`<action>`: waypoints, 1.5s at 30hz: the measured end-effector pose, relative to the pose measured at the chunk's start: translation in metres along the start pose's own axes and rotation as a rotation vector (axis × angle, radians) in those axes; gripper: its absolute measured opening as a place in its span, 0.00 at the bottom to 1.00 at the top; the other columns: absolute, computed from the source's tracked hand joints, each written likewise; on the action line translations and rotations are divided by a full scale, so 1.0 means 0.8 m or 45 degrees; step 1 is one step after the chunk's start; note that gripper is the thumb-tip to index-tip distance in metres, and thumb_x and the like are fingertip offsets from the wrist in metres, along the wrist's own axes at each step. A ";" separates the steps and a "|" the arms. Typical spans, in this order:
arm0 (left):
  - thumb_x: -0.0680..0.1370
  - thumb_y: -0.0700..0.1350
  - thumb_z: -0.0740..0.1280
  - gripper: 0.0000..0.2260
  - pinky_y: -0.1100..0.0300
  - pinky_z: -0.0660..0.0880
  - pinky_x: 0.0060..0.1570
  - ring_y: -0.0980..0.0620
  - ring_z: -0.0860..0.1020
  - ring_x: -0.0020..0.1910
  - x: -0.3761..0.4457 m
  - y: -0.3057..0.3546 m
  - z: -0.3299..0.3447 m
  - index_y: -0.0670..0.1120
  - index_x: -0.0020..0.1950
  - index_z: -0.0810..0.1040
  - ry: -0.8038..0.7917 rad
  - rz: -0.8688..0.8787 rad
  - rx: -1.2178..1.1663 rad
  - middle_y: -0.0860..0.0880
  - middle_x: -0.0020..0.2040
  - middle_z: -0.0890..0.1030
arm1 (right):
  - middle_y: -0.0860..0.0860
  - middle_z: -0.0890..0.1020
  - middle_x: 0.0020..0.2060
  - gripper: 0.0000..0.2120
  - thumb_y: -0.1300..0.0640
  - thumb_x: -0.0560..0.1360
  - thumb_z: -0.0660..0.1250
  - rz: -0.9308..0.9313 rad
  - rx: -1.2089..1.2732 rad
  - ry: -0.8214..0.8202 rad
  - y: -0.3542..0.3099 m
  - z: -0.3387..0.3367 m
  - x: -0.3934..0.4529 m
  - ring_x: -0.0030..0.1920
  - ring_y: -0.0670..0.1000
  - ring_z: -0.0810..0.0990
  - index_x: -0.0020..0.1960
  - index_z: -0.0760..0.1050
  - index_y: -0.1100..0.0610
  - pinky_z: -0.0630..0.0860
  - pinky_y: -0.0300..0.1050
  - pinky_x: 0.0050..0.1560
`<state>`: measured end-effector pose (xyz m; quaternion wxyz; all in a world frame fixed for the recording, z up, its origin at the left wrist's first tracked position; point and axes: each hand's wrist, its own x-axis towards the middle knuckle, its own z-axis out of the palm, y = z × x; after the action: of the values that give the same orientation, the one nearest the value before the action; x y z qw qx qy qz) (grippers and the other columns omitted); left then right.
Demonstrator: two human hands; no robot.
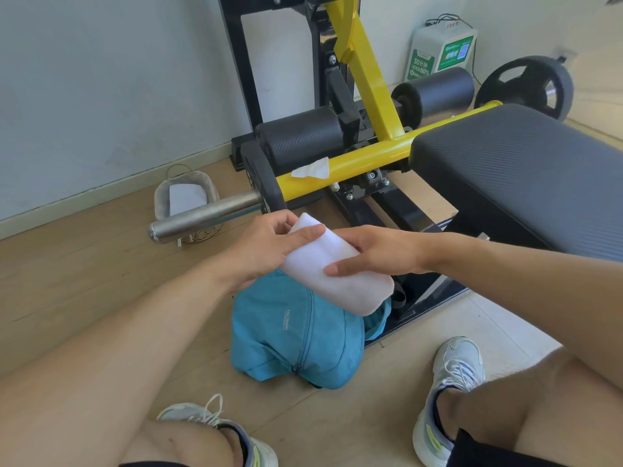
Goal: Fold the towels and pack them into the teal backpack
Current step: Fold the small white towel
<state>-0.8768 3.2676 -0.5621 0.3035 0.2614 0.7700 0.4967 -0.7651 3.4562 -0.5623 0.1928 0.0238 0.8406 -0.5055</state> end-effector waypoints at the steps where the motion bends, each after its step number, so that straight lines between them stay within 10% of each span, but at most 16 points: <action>1: 0.68 0.63 0.76 0.27 0.52 0.76 0.46 0.48 0.81 0.46 0.000 0.000 -0.001 0.42 0.53 0.81 -0.004 -0.007 -0.014 0.39 0.54 0.84 | 0.48 0.85 0.57 0.20 0.45 0.76 0.72 0.025 0.057 -0.020 -0.001 0.001 -0.002 0.57 0.48 0.84 0.65 0.77 0.49 0.81 0.47 0.59; 12: 0.73 0.52 0.78 0.19 0.49 0.79 0.45 0.42 0.83 0.49 0.010 0.003 0.002 0.45 0.58 0.78 0.152 -0.116 -0.125 0.40 0.53 0.83 | 0.50 0.86 0.53 0.25 0.42 0.71 0.76 0.191 0.064 0.028 0.003 0.001 0.004 0.53 0.50 0.86 0.63 0.79 0.52 0.83 0.51 0.58; 19: 0.67 0.63 0.75 0.19 0.39 0.80 0.52 0.41 0.83 0.52 0.019 0.011 0.004 0.50 0.47 0.85 0.357 -0.048 0.043 0.43 0.50 0.85 | 0.45 0.81 0.51 0.21 0.39 0.76 0.71 0.094 -0.363 0.315 -0.012 0.007 0.009 0.50 0.46 0.79 0.63 0.74 0.49 0.74 0.39 0.46; 31: 0.78 0.62 0.69 0.18 0.55 0.71 0.43 0.51 0.76 0.42 0.015 0.008 -0.002 0.47 0.45 0.84 0.295 0.022 0.071 0.44 0.44 0.82 | 0.47 0.80 0.64 0.35 0.45 0.75 0.71 -0.082 0.210 0.088 -0.006 0.006 -0.001 0.62 0.48 0.81 0.78 0.62 0.43 0.79 0.52 0.64; 37: 0.78 0.59 0.70 0.18 0.51 0.74 0.44 0.47 0.79 0.44 0.017 0.011 -0.001 0.43 0.52 0.78 0.401 0.046 -0.030 0.40 0.50 0.84 | 0.49 0.83 0.62 0.26 0.55 0.83 0.65 -0.134 0.390 0.090 -0.013 0.006 -0.001 0.58 0.49 0.84 0.79 0.64 0.43 0.80 0.40 0.51; 45: 0.80 0.55 0.69 0.15 0.55 0.69 0.42 0.50 0.75 0.41 0.026 0.013 0.000 0.42 0.49 0.79 0.527 0.074 0.100 0.44 0.44 0.83 | 0.55 0.85 0.59 0.17 0.51 0.84 0.61 -0.050 0.459 0.137 -0.009 0.007 0.003 0.59 0.56 0.84 0.70 0.75 0.52 0.80 0.55 0.62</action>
<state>-0.8897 3.2859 -0.5564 0.1142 0.1876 0.8267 0.5180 -0.7675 3.4473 -0.5593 0.1302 0.0685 0.7459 -0.6496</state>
